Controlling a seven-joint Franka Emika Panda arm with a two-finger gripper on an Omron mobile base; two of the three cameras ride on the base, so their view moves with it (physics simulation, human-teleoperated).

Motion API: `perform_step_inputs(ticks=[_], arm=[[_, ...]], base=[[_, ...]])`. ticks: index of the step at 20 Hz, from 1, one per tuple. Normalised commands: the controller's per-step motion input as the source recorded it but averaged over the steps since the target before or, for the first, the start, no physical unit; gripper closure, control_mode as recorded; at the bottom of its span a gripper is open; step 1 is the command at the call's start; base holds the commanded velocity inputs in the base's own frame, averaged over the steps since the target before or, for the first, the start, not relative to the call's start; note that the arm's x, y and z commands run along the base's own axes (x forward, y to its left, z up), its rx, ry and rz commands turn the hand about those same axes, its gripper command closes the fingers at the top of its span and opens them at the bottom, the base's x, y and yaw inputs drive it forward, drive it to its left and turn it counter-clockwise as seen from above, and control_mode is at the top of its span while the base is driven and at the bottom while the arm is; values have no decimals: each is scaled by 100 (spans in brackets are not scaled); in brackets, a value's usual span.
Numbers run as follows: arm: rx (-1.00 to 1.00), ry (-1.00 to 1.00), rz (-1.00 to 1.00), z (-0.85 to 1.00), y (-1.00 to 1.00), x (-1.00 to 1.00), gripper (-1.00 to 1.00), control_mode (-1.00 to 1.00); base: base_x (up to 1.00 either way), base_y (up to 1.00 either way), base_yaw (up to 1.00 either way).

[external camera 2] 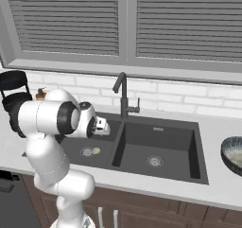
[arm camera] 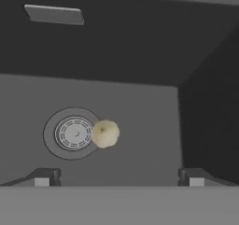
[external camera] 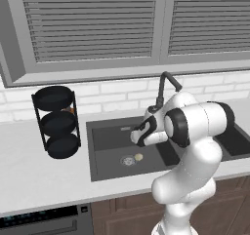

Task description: Pick the garlic from the sink and place it in the bowl. Then pick the bowl and place it in the microwave. Then close the microwave door and press the start button.

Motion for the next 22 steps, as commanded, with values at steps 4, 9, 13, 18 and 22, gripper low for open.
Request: perform_step_inputs(ticks=[4, 9, 13, 18, 22], arm=[[0, 5, 0, -34, 4, 26, -100, -100], [0, 12, -1, -30, 10, 0, -100, -100], [0, 11, -2, -28, 12, 0, -100, -100], [0, 11, -3, -27, 5, 2, -100, -100], [0, 0, -3, -21, 13, 32, -100, -100]], base=[[0, 0, 0], [0, 0, 0], [0, 0, 0], [0, 0, 0], [0, 0, 0]])
